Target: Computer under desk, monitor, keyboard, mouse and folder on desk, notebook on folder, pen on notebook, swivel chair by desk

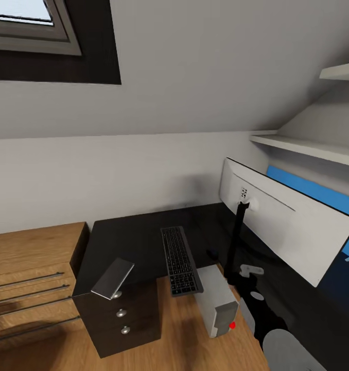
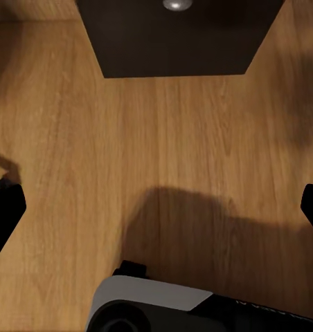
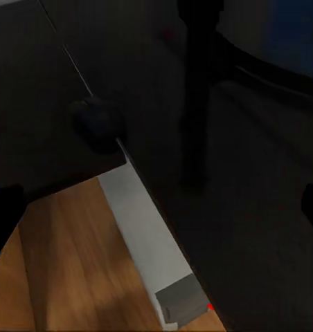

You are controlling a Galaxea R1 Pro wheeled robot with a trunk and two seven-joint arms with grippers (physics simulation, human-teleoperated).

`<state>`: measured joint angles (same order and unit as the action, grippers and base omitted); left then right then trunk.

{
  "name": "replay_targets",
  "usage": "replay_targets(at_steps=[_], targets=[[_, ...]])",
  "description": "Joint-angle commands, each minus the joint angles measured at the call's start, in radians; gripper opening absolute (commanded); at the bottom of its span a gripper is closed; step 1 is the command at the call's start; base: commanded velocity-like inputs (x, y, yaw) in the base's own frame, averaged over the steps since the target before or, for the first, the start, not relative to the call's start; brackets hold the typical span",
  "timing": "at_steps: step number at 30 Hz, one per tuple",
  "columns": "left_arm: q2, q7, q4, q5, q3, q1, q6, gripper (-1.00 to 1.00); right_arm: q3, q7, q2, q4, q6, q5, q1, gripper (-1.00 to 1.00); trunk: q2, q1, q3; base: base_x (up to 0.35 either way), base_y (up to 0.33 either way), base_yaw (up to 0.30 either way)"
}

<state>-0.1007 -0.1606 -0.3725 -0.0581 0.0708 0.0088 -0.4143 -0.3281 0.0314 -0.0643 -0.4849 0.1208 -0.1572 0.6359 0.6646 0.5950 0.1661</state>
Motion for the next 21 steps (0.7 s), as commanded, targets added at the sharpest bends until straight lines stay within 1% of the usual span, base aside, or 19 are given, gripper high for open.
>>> replay_targets(at_steps=[1,5,10,14,16,19,21], targets=[[-0.001,0.003,-0.002,-0.006,0.003,0.000,-0.002,1.00,-0.008,0.008,0.004,0.003,0.011,-0.009,0.003,1.00,0.001,0.001,0.001,0.218,0.000,0.000],[-0.001,0.003,-0.002,-0.006,0.003,0.000,-0.002,1.00,-0.011,0.028,0.011,0.005,0.025,-0.008,0.006,1.00,0.001,0.001,0.001,0.268,0.000,0.000],[-0.001,0.003,-0.002,-0.006,0.003,0.000,-0.002,1.00,-0.009,0.051,0.014,0.005,0.034,-0.011,0.007,1.00,0.001,0.001,0.001,0.314,0.000,0.000],[-0.001,0.003,-0.002,-0.006,0.003,0.000,-0.002,1.00,-0.006,0.054,0.015,0.004,0.054,-0.011,0.007,1.00,0.001,0.001,0.001,0.329,0.000,0.000],[-0.001,0.003,-0.002,-0.006,0.003,0.000,-0.002,1.00,-0.005,0.053,0.015,0.004,0.072,-0.012,0.007,1.00,0.001,0.001,0.001,0.332,0.000,0.000],[-0.001,0.003,-0.002,-0.006,0.003,0.000,-0.002,1.00,0.008,0.053,0.015,0.005,0.139,-0.013,0.007,1.00,0.001,0.001,0.001,0.333,-0.013,0.000],[-0.001,0.003,-0.002,-0.005,0.003,0.001,-0.001,1.00,0.013,0.054,0.016,0.006,0.163,-0.013,0.007,1.00,0.001,0.001,0.001,0.334,-0.054,0.000]])
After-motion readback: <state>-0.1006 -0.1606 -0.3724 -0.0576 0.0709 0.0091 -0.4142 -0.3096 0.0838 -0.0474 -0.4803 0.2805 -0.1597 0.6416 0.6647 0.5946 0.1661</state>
